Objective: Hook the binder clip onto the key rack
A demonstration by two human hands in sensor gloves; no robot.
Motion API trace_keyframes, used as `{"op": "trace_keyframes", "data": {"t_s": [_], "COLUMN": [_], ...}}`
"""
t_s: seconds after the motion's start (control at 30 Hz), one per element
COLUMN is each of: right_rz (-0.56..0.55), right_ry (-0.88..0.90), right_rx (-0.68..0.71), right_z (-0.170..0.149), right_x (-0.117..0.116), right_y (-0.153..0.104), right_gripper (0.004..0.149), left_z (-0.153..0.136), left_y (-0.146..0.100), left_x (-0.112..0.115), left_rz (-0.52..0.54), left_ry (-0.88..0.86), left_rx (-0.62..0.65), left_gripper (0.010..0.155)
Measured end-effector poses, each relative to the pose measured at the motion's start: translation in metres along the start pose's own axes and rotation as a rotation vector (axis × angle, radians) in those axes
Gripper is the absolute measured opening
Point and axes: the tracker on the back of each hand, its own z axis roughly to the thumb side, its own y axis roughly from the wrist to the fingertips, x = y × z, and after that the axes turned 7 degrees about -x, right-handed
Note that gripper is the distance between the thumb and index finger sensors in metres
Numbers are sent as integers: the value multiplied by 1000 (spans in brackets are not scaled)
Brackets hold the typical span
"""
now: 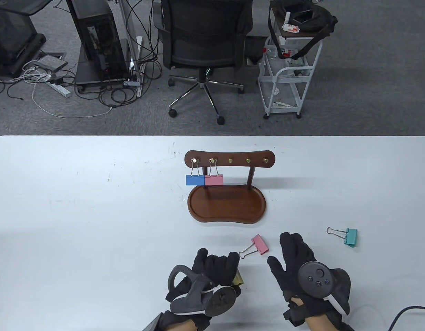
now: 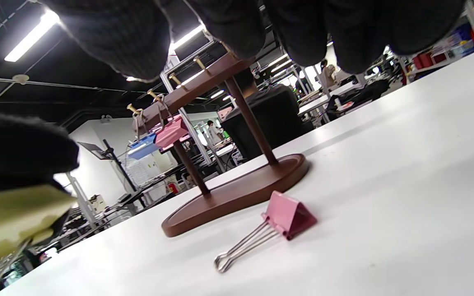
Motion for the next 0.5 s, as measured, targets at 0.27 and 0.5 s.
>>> {"op": "trace_keyframes", "data": {"t_s": [0.27, 0.5], "right_rz": [15, 21], "right_ry": [7, 89], "right_rx": [95, 287], "right_z": [5, 12], "right_x": [-7, -9], "right_y": [0, 0], "right_gripper": [78, 73], "left_z": [-6, -17], "left_y": [-7, -8], "left_x": [-13, -17], "left_rz": [67, 95], "left_ry": [-32, -68], "left_rx": [13, -12], "left_gripper": [91, 94]}}
